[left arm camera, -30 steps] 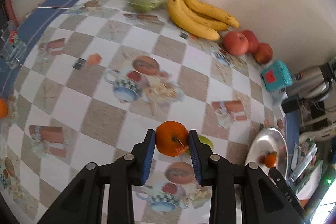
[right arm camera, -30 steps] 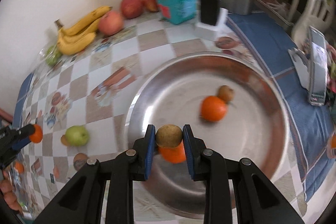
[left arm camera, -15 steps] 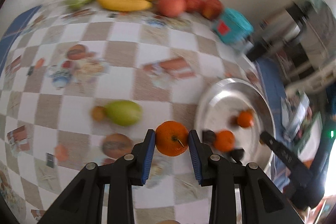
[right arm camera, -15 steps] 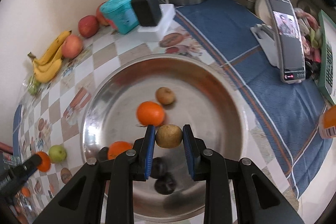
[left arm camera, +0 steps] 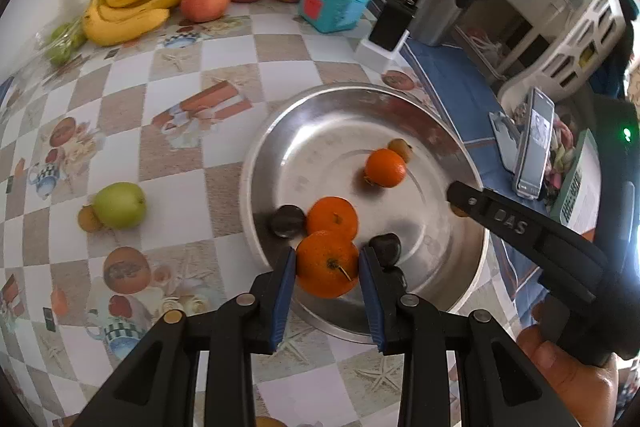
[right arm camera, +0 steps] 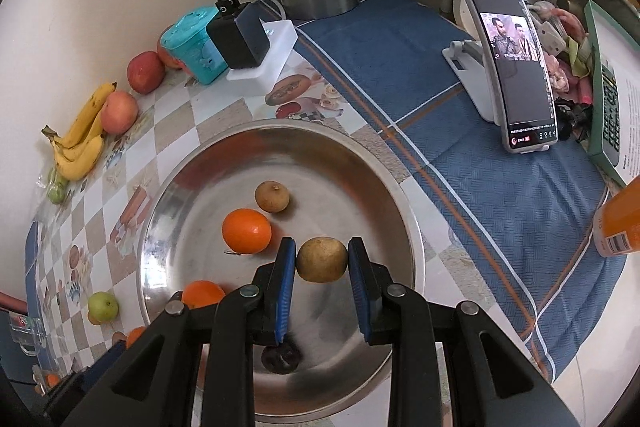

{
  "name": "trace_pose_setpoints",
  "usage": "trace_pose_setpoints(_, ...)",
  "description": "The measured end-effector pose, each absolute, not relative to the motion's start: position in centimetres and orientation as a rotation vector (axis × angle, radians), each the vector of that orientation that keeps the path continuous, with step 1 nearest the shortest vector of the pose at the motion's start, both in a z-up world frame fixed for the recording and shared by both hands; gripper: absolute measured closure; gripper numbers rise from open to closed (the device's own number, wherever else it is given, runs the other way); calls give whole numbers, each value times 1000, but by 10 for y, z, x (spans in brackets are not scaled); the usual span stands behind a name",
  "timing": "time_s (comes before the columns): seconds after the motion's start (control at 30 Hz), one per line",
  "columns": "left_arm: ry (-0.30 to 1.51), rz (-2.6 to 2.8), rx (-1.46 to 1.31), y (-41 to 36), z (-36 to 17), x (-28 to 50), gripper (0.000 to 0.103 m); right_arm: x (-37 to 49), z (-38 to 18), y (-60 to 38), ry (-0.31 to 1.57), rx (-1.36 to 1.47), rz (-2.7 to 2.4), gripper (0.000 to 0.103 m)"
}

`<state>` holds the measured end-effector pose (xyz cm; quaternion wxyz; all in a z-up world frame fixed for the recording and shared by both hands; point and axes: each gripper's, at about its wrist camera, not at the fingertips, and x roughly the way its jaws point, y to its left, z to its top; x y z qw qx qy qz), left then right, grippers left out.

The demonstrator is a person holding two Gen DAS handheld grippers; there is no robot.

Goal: Organize fruits
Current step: 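Lower the held kiwi and tangerine into the steel bowl with both tools, then withdraw both open tools from the bowl toward the green pear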

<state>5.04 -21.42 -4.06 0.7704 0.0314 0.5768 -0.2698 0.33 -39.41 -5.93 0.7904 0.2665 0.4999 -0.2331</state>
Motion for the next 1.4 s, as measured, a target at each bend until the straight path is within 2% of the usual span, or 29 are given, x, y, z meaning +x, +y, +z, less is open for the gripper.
trace_pose_setpoints(0.47, 1287, -594, 119, -225, -59, 41, 68, 8, -73, -390, 1145, 574, -483, 73)
trace_pose_setpoints(0.6, 1291, -593, 124, -225, -59, 41, 66, 7, -72, -391, 1144, 574, -492, 68)
trace_pose_setpoints(1.2, 1309, -565, 107, -217, -59, 49, 65, 10, -70, -387, 1144, 557, -482, 68)
trace_pose_setpoints(1.23, 1309, -554, 104, -215, -59, 51, 64, 11, -69, -387, 1144, 555, -483, 66)
trace_pose_setpoints(1.3, 1309, -524, 95, -209, -59, 57, 56, 11, -69, -387, 1142, 548, -490, 48)
trace_pose_setpoints(1.37, 1316, -489, 64, -201, -60, 63, 51, 11, -68, -386, 1141, 544, -490, 48)
trace_pose_setpoints(1.4, 1324, -469, 42, -195, -61, 67, 44, 11, -68, -386, 1141, 543, -490, 47)
